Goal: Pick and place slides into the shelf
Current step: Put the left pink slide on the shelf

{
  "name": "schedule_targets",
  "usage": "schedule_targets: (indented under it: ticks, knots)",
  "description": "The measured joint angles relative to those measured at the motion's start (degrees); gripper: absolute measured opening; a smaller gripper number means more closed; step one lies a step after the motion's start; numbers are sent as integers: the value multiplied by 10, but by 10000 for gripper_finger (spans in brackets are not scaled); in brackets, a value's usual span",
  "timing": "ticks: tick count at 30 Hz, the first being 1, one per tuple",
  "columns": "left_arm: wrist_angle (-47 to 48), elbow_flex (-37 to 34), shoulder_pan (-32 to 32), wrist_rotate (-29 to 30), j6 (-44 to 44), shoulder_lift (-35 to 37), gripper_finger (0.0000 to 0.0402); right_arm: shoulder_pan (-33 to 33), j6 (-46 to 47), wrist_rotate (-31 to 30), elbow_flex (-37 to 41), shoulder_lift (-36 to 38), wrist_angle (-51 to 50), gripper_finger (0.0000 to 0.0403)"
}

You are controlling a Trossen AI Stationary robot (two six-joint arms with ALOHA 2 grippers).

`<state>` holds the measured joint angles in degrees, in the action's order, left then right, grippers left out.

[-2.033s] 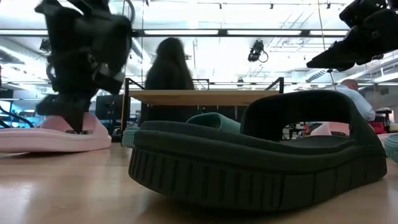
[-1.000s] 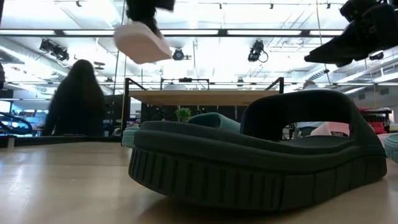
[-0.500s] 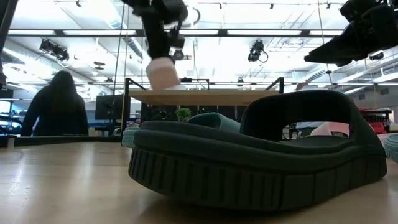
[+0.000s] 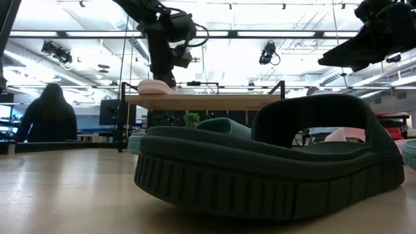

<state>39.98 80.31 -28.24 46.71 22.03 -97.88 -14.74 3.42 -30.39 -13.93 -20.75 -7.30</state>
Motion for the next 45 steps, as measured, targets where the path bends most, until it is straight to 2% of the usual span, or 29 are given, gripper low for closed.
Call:
schedule_targets:
  ticks: [11,16,37,45]
  knots:
    - [27,2,-9,3,-3,7,11,0,10,0,0,0,1,208]
    - [23,2,-1,36,26,8,11,0,10,0,0,0,0,208]
    - [48,3,-5,39,34,13,12,0,9,0,0,0,0,208]
    - [84,3,-6,35,23,13,76,0,10,0,0,0,0,208]
